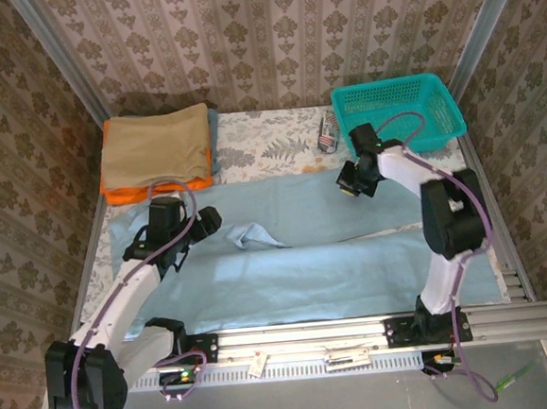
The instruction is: Fold and stack the trousers
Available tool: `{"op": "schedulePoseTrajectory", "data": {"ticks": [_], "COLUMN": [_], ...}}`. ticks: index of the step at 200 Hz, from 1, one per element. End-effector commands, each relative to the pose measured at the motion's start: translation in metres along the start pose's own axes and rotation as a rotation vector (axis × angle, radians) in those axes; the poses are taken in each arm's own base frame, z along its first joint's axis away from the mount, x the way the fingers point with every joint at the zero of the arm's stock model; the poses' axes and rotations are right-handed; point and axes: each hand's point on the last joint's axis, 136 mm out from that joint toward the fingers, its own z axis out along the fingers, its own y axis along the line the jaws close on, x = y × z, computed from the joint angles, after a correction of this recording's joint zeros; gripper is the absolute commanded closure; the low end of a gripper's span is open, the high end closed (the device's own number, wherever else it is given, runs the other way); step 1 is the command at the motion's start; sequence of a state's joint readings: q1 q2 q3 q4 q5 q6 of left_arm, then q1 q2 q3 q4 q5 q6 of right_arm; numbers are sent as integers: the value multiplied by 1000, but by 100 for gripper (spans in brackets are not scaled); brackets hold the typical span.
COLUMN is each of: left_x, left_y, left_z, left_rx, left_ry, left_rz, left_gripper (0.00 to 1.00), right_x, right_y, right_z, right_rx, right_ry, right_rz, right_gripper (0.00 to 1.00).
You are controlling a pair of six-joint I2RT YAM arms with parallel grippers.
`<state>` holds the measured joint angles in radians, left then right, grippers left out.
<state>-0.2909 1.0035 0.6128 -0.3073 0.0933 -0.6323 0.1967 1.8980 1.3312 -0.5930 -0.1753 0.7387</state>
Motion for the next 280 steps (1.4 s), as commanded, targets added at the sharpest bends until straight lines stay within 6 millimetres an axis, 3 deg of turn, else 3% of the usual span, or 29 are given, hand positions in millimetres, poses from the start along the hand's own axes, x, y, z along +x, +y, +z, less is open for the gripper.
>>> {"op": "schedulePoseTrajectory", "data": {"ticks": [1,11,25,60,81,106,141,179,211,245,280], "left_x": [-4,-5,-7,-12,-14,-12,-10,-6,1,5,7], "left_y": [-2,-3,-4,-9,-12,-13,-13,-11,0,5,26], "left_z": [1,3,3,5,9,12,15,23,29,30,54], "left_rx": [-1,5,12,28,35,41,44,42,-1,-11,-68], "left_ry": [13,9,0,-6,2,15,23,37,57,62,84], "left_rz": [-12,-18,-28,-24,-22,-18,1,19,7,4,-67], "left_gripper": [14,14,14,14,14,14,14,14,14,14,14], "right_x": [20,24,31,31,30,22,-4,-29,-24,3,49], "right_y": [-23,-43,-55,-102,-119,-143,-173,-156,-135,-105,-49], "right_z": [15,18,14,3,3,-5,-20,-26,-37,-63,-44], "right_rx": [149,245,275,473,530,545,546,501,465,376,242], "right_ry": [138,162,170,186,172,140,80,6,-38,-120,-50], "right_rz": [-126,-163,-201,-279,-274,-202,-73,-72,-97,-147,-267], "right_gripper": [100,100,100,100,100,100,100,100,100,96,94]}}
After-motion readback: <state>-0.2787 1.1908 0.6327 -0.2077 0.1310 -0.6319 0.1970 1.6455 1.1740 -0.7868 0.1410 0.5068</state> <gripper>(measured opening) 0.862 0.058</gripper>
